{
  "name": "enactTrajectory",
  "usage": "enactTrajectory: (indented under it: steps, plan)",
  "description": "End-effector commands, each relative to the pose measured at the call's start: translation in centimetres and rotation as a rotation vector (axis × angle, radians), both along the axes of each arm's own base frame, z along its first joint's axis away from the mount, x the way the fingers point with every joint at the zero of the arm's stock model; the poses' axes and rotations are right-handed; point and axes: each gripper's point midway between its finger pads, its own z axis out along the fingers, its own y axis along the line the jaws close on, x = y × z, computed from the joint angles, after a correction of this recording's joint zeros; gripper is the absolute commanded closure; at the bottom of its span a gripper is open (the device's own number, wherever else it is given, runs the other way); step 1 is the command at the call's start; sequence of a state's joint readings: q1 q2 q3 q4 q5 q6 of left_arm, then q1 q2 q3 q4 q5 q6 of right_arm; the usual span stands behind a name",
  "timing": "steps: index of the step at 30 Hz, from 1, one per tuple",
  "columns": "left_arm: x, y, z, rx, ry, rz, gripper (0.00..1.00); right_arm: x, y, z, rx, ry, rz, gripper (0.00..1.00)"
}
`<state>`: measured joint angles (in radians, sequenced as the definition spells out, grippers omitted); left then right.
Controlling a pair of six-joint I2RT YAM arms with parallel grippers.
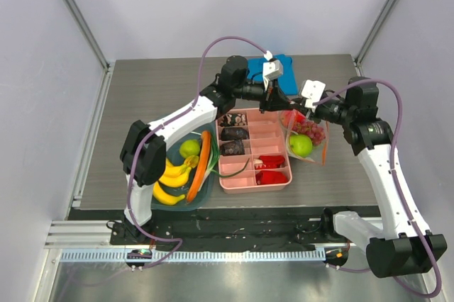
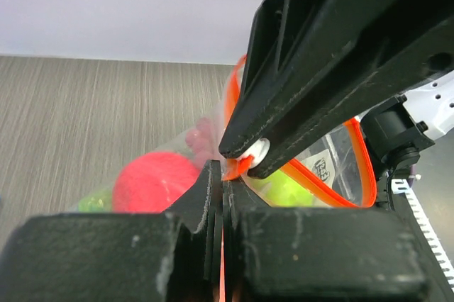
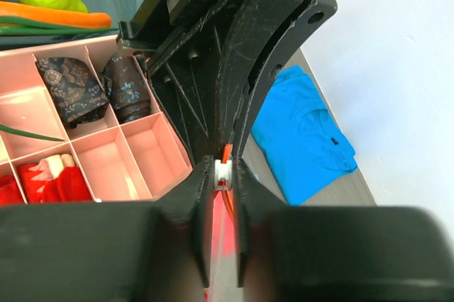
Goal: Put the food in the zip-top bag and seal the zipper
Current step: Adjust the zipper food storage bag at the center of the board.
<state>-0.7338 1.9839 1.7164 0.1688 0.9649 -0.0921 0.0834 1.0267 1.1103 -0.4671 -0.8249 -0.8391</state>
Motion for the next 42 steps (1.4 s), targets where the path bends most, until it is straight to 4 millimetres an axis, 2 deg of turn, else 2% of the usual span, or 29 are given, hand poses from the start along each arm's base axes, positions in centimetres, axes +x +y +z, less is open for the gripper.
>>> enactTrajectory:
  steps: [1,4,9,16,28,42]
  plan:
    - [0.8,0.1,4.7,-0.115,-0.088,0.004,1.0,0.2,-0.1,-0.8,-0.03,-0.001,0.004,0.9]
    - [1.6,0.5,5.1,-0.131,-0.059,0.026,1.0,0.2,-0.4,-1.1,-0.04,0.007,-0.01,0.94]
    - [2.0,1.0,5.7,-0.143,-0.063,0.036,1.0,0.4,-1.0,-1.9,-0.067,0.035,-0.043,0.95]
    - [1.5,1.2,6.2,-0.156,-0.068,0.027,1.0,0.4,-1.6,-2.8,-0.095,0.059,-0.075,0.95]
    - [1.2,1.6,6.6,-0.167,-0.073,0.025,1.0,0.7,-2.5,-3.0,-0.103,0.078,-0.121,0.96]
    - [1.3,2.1,7.5,-0.181,-0.071,0.029,1.0,-0.5,-3.3,-4.1,-0.154,0.103,-0.112,0.96]
